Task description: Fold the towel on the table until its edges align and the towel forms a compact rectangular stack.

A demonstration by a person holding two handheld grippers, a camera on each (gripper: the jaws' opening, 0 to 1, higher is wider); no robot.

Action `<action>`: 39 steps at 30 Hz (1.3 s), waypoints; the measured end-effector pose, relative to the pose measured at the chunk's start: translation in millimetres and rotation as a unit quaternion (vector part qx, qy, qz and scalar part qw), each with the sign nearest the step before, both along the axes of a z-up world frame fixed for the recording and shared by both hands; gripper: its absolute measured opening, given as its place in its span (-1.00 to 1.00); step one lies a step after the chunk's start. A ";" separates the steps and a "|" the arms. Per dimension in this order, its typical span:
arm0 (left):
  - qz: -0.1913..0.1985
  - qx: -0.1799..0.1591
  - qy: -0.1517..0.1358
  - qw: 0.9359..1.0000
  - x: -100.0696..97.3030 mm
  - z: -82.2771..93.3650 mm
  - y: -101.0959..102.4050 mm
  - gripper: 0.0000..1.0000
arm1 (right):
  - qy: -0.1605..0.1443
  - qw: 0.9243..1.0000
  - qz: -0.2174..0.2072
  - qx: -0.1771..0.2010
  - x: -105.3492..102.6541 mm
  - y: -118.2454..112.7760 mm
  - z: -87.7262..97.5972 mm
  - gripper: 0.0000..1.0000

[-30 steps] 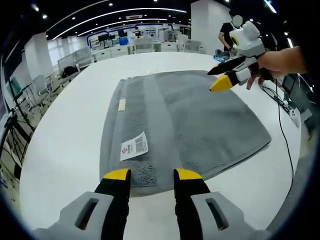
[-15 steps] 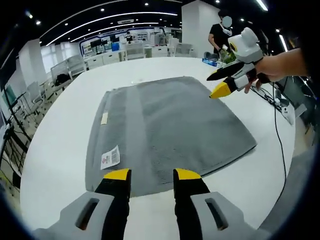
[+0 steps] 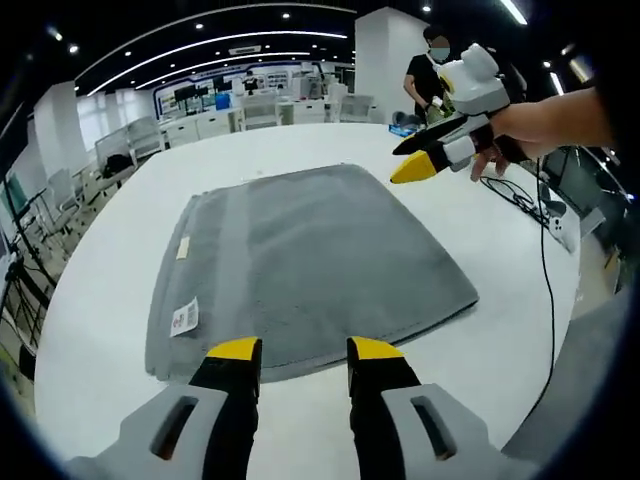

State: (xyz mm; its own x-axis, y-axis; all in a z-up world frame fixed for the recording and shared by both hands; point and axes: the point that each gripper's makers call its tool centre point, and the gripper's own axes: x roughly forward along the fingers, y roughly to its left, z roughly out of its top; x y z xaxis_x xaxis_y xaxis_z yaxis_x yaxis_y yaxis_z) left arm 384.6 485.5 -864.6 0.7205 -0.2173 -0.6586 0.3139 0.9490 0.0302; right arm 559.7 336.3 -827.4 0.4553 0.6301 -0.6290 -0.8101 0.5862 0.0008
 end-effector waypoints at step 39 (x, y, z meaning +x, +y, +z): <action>-0.101 -0.018 0.001 0.995 -4.1 1.2 -121.0 -0.45 | -0.009 0.999 -0.043 0.016 35.6 -54.2 18.4 0.26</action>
